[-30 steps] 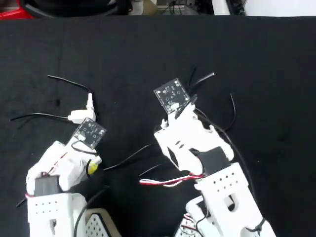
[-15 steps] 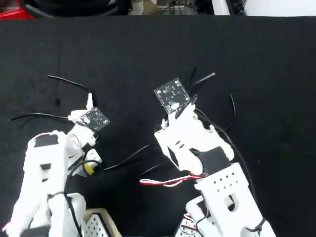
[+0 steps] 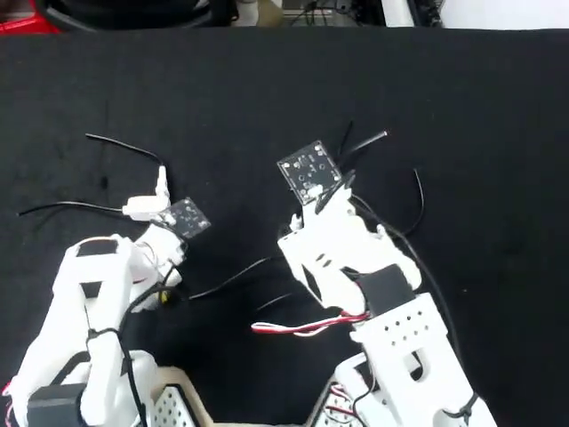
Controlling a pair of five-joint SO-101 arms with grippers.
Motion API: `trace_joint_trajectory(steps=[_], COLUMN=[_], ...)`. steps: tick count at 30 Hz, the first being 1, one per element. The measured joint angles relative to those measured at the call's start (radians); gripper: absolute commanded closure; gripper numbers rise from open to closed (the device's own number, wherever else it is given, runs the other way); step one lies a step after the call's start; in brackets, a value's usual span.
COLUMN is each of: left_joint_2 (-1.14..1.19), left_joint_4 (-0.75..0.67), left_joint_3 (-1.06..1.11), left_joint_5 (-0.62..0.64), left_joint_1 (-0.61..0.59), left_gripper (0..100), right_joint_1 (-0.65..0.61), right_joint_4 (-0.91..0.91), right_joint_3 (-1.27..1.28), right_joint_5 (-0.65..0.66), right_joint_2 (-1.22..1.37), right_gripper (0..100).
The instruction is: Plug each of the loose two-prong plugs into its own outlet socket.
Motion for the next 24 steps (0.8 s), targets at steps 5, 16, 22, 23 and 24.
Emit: trace_joint_trajectory(steps=[5,16,22,23,24], left_joint_2=[-0.003,0.006,0.066,0.083,0.103], left_joint_4=[0.037,0.509,0.265,0.198,0.126], left_joint_3=[-0.009,-0.388,-0.330,-0.290,-0.249], left_joint_5=[-0.002,0.029,0.180,0.210,0.239], left_joint_1=[0.043,0.061,0.183,0.221,0.262], left_gripper=[96,96,96,96,96], right_joint_1=[0.000,0.000,0.000,0.000,0.000], right_joint_4=[0.000,0.000,0.000,0.000,0.000], right_joint_3=[0.000,0.000,0.000,0.000,0.000], right_joint_5=[0.000,0.000,0.000,0.000,0.000], right_joint_2=[0.000,0.000,0.000,0.000,0.000], right_gripper=[98.7,98.7,98.7,98.7,98.7])
